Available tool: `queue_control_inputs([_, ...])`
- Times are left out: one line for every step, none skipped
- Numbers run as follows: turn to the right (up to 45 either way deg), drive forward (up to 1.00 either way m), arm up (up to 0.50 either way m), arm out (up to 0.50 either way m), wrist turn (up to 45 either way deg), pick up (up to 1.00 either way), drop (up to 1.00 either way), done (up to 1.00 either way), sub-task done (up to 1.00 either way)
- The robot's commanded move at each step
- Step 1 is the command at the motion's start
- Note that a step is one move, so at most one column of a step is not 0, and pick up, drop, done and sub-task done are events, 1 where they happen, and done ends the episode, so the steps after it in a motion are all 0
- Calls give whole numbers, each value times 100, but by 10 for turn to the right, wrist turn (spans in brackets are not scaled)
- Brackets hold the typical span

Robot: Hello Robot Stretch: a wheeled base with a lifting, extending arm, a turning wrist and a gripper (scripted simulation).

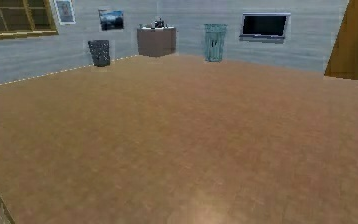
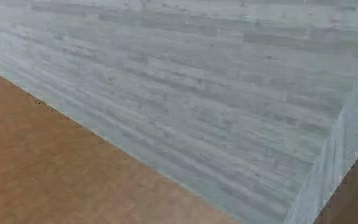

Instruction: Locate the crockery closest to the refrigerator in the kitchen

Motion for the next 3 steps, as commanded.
queue_control_inputs([0,30,0,0,0,0,0,0,0])
queue_control_inputs([-210,0,0,0,0,0,0,0,0])
queue_control_inputs([-30,0,0,0,0,0,0,0,0])
